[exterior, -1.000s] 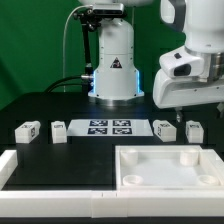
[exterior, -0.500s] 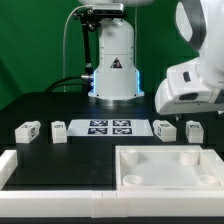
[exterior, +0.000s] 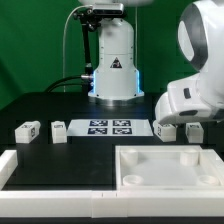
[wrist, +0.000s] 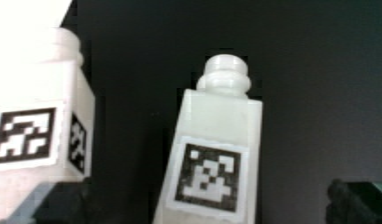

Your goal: Assemble one leg

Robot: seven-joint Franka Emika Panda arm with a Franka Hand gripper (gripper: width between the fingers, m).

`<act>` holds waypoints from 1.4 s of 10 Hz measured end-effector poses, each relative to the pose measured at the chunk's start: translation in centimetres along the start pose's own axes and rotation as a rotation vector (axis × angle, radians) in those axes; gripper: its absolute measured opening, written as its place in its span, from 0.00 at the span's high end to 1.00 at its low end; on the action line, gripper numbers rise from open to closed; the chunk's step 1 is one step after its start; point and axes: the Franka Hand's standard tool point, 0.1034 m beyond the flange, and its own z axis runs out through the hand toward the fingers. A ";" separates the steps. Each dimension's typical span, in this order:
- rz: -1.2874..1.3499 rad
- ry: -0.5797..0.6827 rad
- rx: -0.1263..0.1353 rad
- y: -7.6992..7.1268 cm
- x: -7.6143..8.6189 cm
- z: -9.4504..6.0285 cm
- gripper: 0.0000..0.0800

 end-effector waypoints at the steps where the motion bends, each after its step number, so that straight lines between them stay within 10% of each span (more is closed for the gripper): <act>1: 0.002 -0.003 0.000 -0.1 0.2 0.4 0.19; 8: 0.002 0.009 0.007 -0.1 1.1 1.3 0.19; 11: 0.002 0.008 0.007 -0.1 1.1 1.4 0.64; 14: 0.001 0.008 0.006 -0.2 1.1 1.4 0.64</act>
Offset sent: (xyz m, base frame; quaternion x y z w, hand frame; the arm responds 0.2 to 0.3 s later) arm 0.0013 -0.0044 -0.0210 -0.0009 0.0060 0.0176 0.9998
